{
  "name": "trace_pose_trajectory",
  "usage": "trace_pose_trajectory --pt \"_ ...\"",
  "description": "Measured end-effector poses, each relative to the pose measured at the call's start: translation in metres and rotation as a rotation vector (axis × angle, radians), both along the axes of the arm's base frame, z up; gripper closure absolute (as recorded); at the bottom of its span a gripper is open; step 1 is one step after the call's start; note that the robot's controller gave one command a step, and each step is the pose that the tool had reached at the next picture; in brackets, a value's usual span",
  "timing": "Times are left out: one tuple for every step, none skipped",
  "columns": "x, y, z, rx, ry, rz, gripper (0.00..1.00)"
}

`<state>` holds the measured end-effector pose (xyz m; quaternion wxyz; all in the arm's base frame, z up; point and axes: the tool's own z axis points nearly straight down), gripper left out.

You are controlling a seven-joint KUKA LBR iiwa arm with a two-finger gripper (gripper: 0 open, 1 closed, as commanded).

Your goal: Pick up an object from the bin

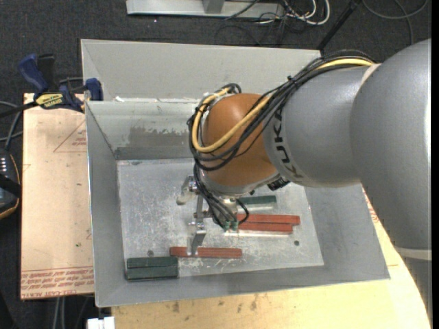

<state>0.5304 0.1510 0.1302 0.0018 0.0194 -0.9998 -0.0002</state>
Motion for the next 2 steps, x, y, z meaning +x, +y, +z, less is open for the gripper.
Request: trace_pose_trajectory --pt "-0.0215 0.036 -0.0351 0.001 -0.003 0.102 1.0" --pt "-0.0155 0.0365 -0.0311 0.007 -0.026 0.098 0.0"
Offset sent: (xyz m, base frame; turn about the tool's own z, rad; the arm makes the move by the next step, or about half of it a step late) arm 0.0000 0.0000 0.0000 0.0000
